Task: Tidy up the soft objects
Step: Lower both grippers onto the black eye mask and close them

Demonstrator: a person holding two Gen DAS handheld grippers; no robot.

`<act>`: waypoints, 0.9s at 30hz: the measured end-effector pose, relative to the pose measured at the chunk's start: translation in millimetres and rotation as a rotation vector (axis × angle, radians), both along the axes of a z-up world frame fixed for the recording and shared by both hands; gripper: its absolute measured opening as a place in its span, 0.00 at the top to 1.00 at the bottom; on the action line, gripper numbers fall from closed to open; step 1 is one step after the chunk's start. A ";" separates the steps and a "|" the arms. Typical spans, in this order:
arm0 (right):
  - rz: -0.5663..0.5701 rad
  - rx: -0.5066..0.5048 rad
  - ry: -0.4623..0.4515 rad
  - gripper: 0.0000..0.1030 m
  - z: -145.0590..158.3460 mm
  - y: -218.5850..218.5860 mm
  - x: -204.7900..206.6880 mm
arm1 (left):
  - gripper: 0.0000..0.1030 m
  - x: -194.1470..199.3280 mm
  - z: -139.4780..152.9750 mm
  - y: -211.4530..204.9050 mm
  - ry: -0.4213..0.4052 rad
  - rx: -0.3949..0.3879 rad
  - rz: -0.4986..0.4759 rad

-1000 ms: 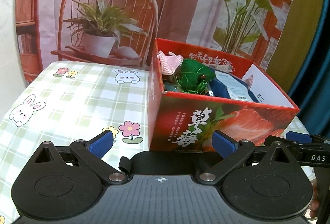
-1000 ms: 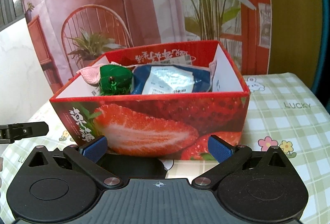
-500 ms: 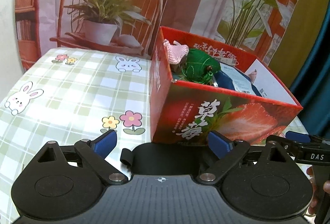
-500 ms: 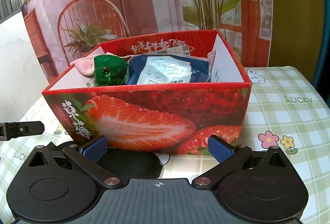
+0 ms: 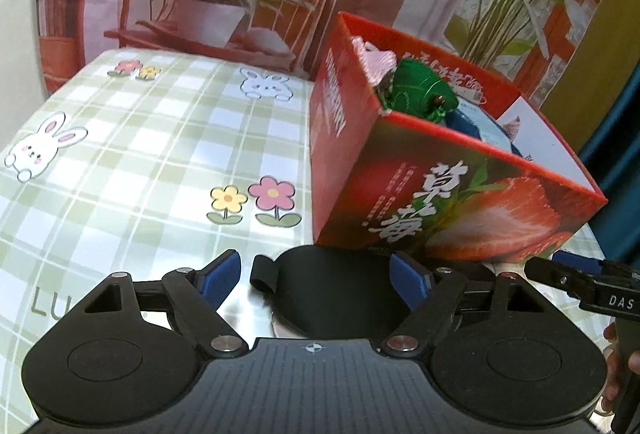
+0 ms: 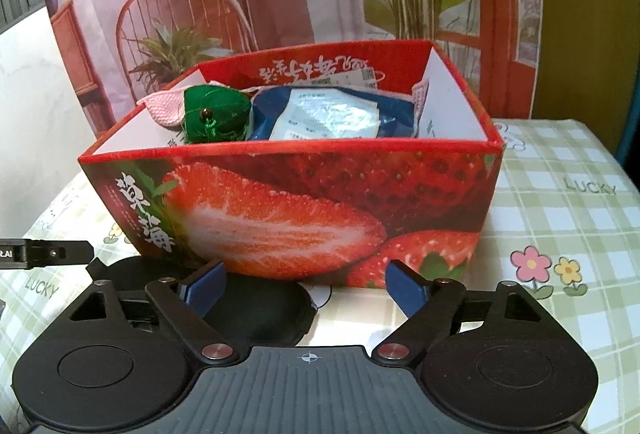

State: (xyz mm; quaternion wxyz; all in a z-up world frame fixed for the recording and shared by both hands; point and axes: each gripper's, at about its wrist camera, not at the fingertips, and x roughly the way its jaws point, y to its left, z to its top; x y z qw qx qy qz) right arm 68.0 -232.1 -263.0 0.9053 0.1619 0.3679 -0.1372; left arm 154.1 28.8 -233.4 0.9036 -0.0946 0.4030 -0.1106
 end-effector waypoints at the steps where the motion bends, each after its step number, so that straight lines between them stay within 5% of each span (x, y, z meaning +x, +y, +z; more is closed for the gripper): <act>1: 0.007 0.008 0.009 0.20 -2.5 0.9 0.5 | 0.21 0.7 -2.2 1.4 0.007 -0.002 0.003; 7: 0.049 0.039 0.073 0.27 -18.0 9.4 8.4 | 0.35 8.5 -15.4 4.1 0.048 -0.013 0.006; 27: 0.088 0.134 0.139 0.27 -39.3 10.7 28.2 | 0.39 9.3 -29.8 -3.2 0.065 -0.038 -0.036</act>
